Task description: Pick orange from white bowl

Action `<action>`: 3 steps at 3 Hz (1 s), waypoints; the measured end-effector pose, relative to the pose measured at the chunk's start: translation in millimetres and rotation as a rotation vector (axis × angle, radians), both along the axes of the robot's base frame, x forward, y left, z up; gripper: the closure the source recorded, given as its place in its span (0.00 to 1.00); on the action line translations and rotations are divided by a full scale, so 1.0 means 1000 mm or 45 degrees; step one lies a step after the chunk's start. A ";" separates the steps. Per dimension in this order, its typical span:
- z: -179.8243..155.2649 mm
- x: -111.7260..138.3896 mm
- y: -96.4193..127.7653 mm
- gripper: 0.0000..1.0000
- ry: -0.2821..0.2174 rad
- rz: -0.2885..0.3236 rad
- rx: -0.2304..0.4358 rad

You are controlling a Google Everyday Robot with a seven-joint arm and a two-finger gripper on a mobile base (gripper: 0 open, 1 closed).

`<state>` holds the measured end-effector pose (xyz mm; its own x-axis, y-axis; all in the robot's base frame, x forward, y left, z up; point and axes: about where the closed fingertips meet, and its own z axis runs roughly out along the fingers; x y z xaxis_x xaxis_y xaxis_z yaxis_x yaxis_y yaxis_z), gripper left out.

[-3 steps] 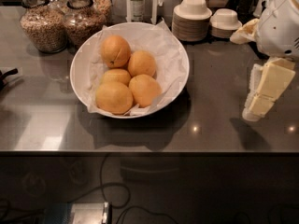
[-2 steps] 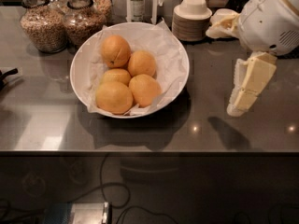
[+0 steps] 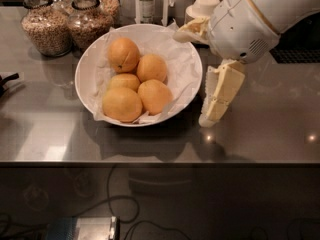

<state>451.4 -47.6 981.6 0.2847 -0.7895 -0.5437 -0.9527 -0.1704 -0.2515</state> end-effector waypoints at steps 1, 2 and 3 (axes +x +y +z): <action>-0.022 0.002 0.042 0.00 0.009 0.030 -0.043; -0.047 0.017 0.073 0.00 0.047 0.014 -0.110; -0.058 0.039 0.097 0.00 0.108 -0.015 -0.157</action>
Offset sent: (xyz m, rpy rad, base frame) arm 0.0383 0.1092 -0.0788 -0.1489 0.0884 -0.0128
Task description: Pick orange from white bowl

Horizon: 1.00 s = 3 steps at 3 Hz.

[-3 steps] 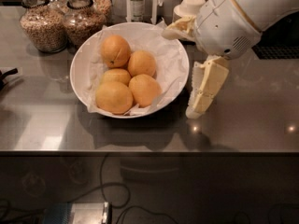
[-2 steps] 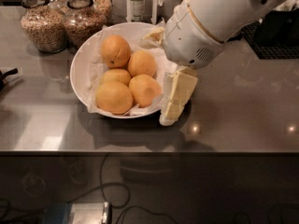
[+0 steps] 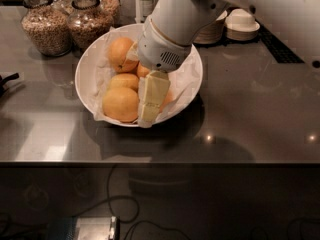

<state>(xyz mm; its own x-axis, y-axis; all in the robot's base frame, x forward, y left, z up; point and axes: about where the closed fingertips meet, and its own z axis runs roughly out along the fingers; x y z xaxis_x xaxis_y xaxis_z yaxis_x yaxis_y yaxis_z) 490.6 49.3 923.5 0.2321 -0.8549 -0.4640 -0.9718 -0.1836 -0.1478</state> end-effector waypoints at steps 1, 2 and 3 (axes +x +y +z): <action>0.001 0.025 0.024 0.00 0.092 -0.008 -0.014; 0.014 0.051 0.035 0.00 0.117 -0.040 0.000; 0.016 0.052 0.035 0.00 0.112 -0.042 0.000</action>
Offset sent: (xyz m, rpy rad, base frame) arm 0.0932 0.0509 0.0308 0.0136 0.1273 -0.0714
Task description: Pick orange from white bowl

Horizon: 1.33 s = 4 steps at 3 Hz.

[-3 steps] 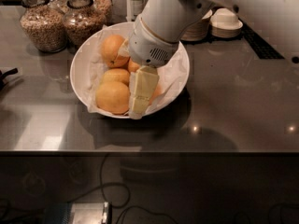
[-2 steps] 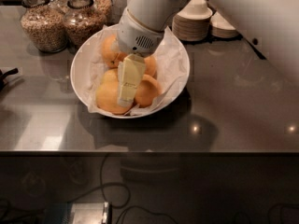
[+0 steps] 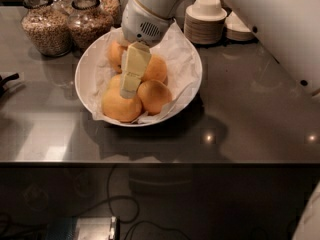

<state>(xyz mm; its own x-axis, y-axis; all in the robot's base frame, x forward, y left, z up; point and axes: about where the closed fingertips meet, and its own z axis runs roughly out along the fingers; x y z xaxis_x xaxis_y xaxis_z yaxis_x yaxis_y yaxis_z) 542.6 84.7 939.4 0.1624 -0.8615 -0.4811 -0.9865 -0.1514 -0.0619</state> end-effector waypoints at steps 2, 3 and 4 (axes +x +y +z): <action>0.078 0.040 -0.019 0.00 -0.192 -0.081 -0.009; 0.090 0.045 -0.017 0.00 -0.226 -0.093 0.024; 0.076 0.052 -0.020 0.00 -0.226 -0.141 0.029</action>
Offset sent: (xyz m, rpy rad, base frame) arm 0.0693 -0.0413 0.1284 -0.0192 -0.2274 -0.0939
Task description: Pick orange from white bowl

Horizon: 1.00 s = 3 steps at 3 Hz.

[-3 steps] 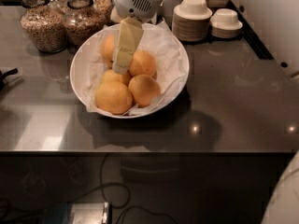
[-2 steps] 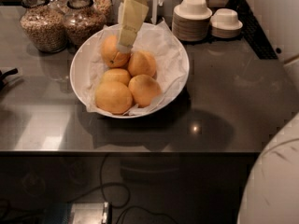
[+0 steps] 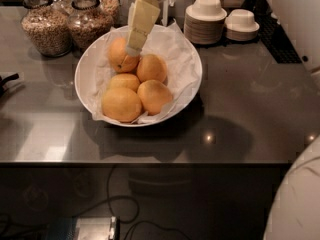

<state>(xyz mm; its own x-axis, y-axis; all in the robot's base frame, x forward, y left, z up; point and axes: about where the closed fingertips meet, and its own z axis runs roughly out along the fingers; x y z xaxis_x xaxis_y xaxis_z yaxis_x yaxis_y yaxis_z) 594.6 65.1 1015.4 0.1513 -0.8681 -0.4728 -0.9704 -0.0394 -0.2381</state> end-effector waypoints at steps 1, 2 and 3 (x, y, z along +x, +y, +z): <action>-0.023 0.003 -0.002 0.00 0.010 -0.030 0.085; -0.044 0.008 -0.007 0.00 0.016 -0.083 0.191; -0.055 0.013 -0.008 0.00 0.038 -0.109 0.271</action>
Offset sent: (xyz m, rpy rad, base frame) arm 0.0148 -0.0173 -0.0660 0.2546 0.0121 -0.1243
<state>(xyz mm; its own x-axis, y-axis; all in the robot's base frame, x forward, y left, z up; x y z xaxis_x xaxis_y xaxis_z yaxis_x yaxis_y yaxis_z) 607.5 57.2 960.4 0.0647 -0.7576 -0.6495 -0.9748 0.0913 -0.2036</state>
